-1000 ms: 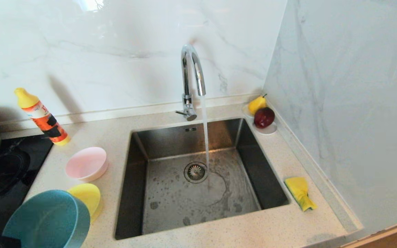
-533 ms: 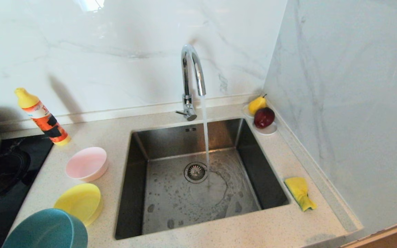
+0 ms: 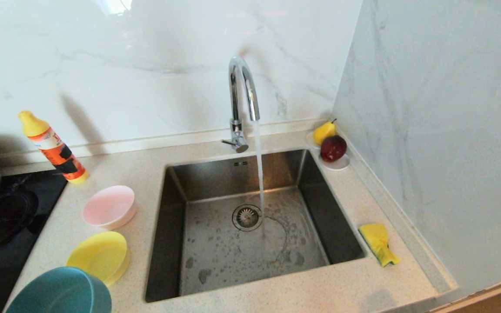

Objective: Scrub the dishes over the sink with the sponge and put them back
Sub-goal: Pick up a bowl and the sponge

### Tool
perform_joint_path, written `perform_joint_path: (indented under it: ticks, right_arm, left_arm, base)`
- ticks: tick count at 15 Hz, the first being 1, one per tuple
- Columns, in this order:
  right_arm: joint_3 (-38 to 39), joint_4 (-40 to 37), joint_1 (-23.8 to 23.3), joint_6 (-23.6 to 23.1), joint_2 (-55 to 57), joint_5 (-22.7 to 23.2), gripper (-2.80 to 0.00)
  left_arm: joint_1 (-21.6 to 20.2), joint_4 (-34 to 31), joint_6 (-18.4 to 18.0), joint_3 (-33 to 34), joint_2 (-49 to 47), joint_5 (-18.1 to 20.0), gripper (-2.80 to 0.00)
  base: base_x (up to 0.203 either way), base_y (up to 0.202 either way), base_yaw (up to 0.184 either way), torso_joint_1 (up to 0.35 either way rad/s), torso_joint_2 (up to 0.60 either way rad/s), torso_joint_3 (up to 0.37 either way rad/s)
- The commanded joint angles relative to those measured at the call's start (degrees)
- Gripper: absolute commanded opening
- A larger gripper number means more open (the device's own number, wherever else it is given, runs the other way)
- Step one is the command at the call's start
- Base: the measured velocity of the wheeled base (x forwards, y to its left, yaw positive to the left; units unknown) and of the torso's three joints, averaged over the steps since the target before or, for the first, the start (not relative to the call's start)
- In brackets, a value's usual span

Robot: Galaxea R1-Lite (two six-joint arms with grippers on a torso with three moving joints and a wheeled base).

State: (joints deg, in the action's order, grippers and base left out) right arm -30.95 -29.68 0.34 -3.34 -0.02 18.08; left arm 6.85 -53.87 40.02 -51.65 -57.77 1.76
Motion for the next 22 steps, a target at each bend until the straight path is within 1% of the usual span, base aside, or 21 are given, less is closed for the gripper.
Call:
perform_joint_path:
  ticks: [1,4,7,9,10,12,13,14,15,18,22]
  right_arm:
    - [-6.3,-6.5,0.0,0.1,0.6,5.9,-2.8]
    - [-12.4,-11.2,-0.1,0.1,5.3,11.0,-2.8]
    - [-15.0,-11.7,-1.0,-0.4,12.0,12.0,-2.8]
    - [-17.1,-11.5,-4.1,-1.1,18.4,12.5,-2.8]
    - [-18.0,-11.4,-6.7,-2.3,21.7,13.9,-2.8]
    - [-18.8,-11.8,-12.7,-7.5,26.7,19.1,-2.8]
    - [-18.9,-12.1,-14.5,-10.3,28.5,20.8,-2.8]
    - [-18.9,-12.6,-15.1,-12.7,30.3,21.5,-2.8]
    - [-18.9,-12.9,-15.3,-14.1,32.2,21.5,-2.8]
    - [-19.0,-12.2,-15.4,-15.0,38.0,21.4,-2.8]
    - [-19.4,-7.0,-15.1,-15.4,47.3,21.2,-2.8]
  left_arm:
    - [0.0,-0.3,0.2,-0.2,-0.3,-0.1,-2.8]
    - [0.0,0.5,0.1,0.5,-0.7,-0.1,-2.8]
    - [0.0,2.0,0.1,1.2,-0.7,-0.1,-2.8]
    - [0.0,2.2,0.2,1.8,-0.8,-0.2,-2.8]
    - [0.0,2.6,0.2,2.4,-0.9,0.2,-2.8]
    - [0.0,3.8,0.2,3.5,-1.0,0.3,-2.8]
    - [0.0,3.8,0.2,3.5,-1.0,0.5,-2.8]
    - [0.0,3.9,0.2,3.5,-1.0,1.1,-2.8]
    - [0.0,3.9,0.2,3.5,-1.1,1.8,-2.8]
    - [0.0,3.9,0.2,3.5,-1.5,1.6,-2.8]
    - [0.0,4.0,0.2,3.3,-2.2,1.5,-2.8]
  base:
    - [0.0,0.0,0.0,0.0,0.0,0.0]
    - [0.0,0.0,0.0,0.0,0.0,0.0]
    - [0.0,0.0,0.0,0.0,0.0,0.0]
    - [0.0,0.0,0.0,0.0,0.0,0.0]
    - [0.0,0.0,0.0,0.0,0.0,0.0]
    - [0.0,0.0,0.0,0.0,0.0,0.0]
    - [0.0,0.0,0.0,0.0,0.0,0.0]
    - [0.0,0.0,0.0,0.0,0.0,0.0]
    - [0.0,0.0,0.0,0.0,0.0,0.0]
    - [0.0,0.0,0.0,0.0,0.0,0.0]
    - [0.0,0.0,0.0,0.0,0.0,0.0]
